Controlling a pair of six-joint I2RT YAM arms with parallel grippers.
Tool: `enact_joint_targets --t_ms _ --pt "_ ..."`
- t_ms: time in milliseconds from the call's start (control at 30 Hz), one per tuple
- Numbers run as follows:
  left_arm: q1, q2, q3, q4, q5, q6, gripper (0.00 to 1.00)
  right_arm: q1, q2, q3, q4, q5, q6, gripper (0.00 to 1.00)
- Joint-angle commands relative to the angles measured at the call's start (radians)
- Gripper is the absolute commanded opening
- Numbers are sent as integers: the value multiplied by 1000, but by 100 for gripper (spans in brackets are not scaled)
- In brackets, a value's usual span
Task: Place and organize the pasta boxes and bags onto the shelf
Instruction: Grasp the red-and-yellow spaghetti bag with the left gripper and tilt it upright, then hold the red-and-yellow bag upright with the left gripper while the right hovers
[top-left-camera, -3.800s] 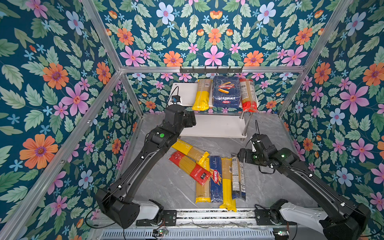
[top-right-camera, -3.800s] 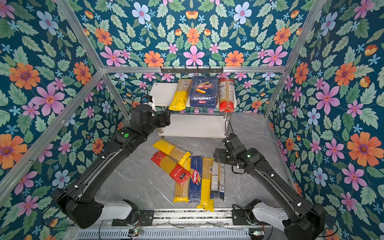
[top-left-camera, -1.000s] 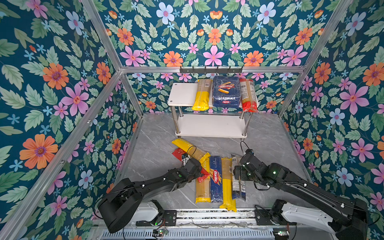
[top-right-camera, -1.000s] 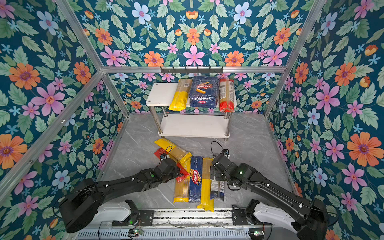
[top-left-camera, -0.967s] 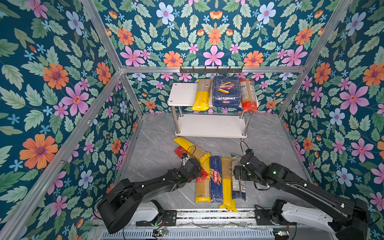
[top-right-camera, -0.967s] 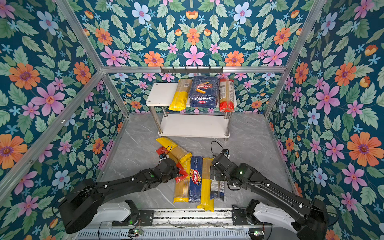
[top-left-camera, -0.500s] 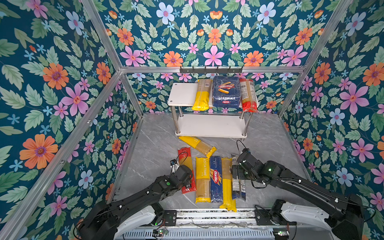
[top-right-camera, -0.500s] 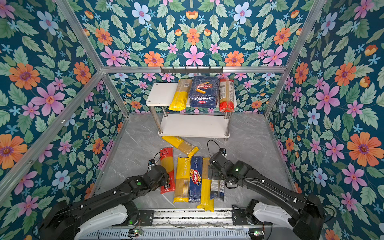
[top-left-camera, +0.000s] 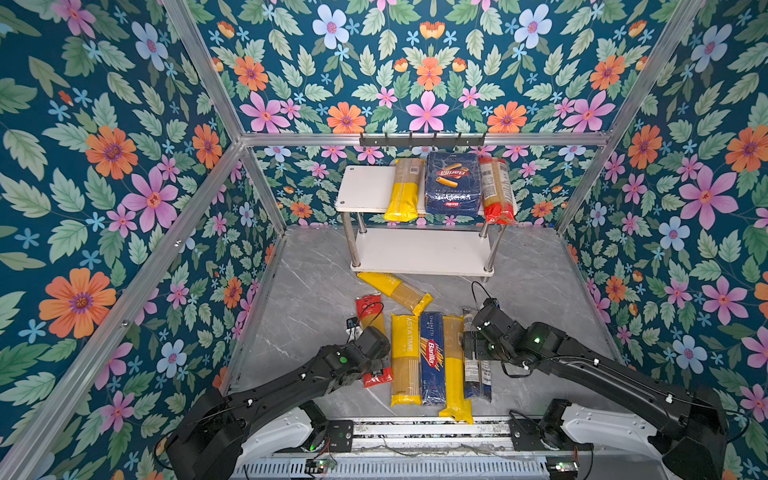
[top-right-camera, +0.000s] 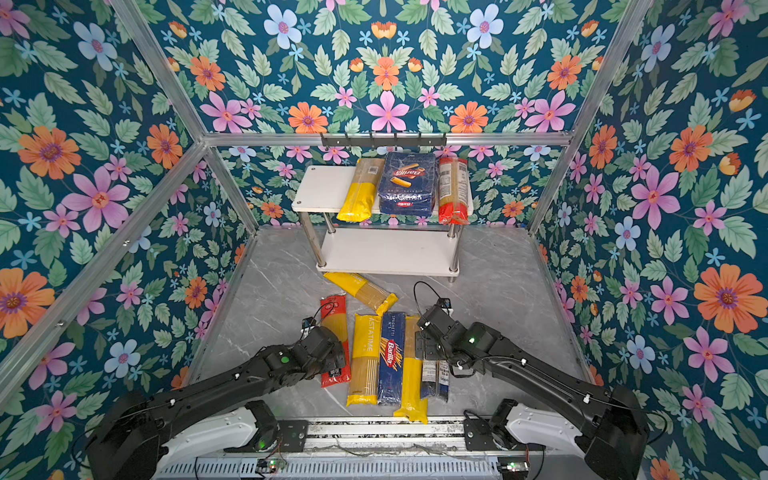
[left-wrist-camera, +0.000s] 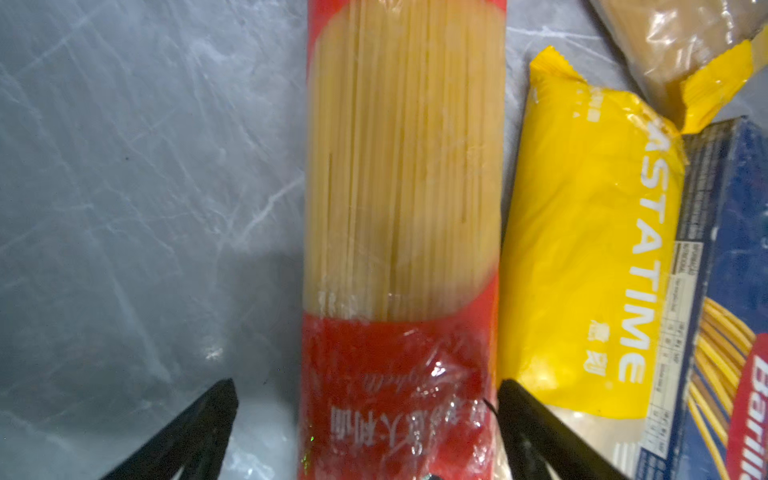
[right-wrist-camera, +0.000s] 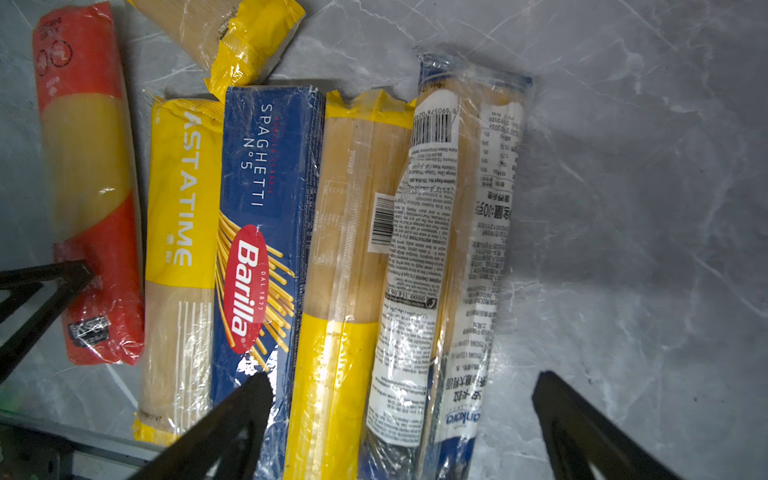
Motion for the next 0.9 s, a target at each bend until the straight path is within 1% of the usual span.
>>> enact_joint_targets --t_ms 0,367,567,767,867 --pt "-2 28 13 14 15 1 100 -3 -11 -10 7 17 -5 99" --pt "-25 142 49 24 31 -15 100 -36 -28 -66 61 -5 -27 99" --pt "-45 226 81 -9 33 -18 100 -55 -65 -99 73 -13 -37 99" --pt "-62 297 74 -29 40 -32 99 -73 -117 -125 69 -15 -50 99" --pt "-65 313 61 -26 43 -41 95 -90 -131 -136 75 -28 -59 99"
